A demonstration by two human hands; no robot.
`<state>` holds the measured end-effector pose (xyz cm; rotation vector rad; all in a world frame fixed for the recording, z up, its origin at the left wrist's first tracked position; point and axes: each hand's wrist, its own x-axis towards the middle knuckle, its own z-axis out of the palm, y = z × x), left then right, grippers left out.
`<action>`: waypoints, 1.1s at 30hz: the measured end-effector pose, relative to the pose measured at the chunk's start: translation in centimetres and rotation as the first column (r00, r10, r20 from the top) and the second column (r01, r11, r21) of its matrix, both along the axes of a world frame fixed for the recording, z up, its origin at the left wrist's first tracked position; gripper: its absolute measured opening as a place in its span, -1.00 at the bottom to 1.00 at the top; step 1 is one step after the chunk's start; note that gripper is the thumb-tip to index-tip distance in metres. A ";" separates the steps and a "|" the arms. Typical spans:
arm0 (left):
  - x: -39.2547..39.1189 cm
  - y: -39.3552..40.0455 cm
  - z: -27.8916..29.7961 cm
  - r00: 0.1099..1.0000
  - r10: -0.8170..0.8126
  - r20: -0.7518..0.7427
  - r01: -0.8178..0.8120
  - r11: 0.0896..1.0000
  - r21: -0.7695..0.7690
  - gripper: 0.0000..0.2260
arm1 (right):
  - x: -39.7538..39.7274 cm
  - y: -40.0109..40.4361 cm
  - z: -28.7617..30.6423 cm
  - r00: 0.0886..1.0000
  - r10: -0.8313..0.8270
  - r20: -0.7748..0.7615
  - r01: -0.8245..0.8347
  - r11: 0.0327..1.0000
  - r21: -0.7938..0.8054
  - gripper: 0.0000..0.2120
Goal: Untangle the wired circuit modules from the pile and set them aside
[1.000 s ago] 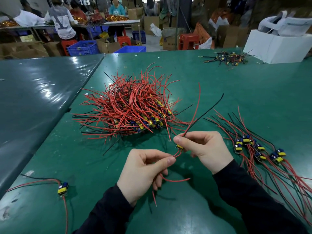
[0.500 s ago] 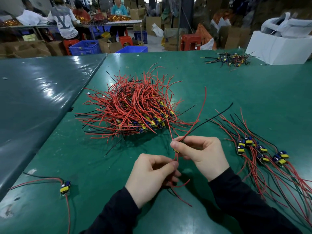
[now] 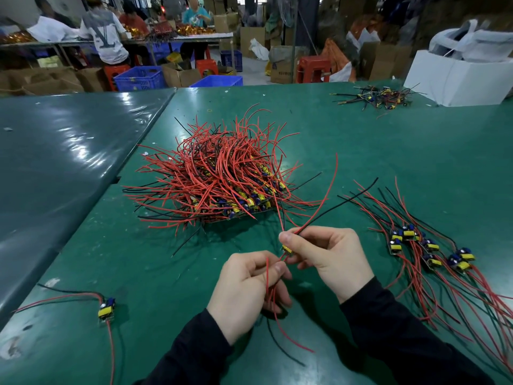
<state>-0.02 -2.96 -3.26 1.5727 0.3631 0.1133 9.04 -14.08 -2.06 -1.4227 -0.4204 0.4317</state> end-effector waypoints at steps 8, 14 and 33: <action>0.1 -0.1 0.1 0.999 0.031 -0.029 -0.032 0.998 -0.059 -0.76 | 0.0 0.0 -0.1 0.996 0.041 0.085 -0.041 0.999 -0.003 -0.76; 0.2 -0.3 0.3 0.999 -0.017 0.043 0.022 0.992 -0.125 -0.77 | 0.2 -0.2 0.2 0.990 0.050 0.131 -0.056 0.998 0.040 -0.81; 0.2 0.1 0.9 0.982 -0.187 -0.010 0.138 0.758 -0.638 -0.73 | 0.1 -0.4 0.8 0.980 0.059 0.189 -0.090 0.982 0.164 -0.92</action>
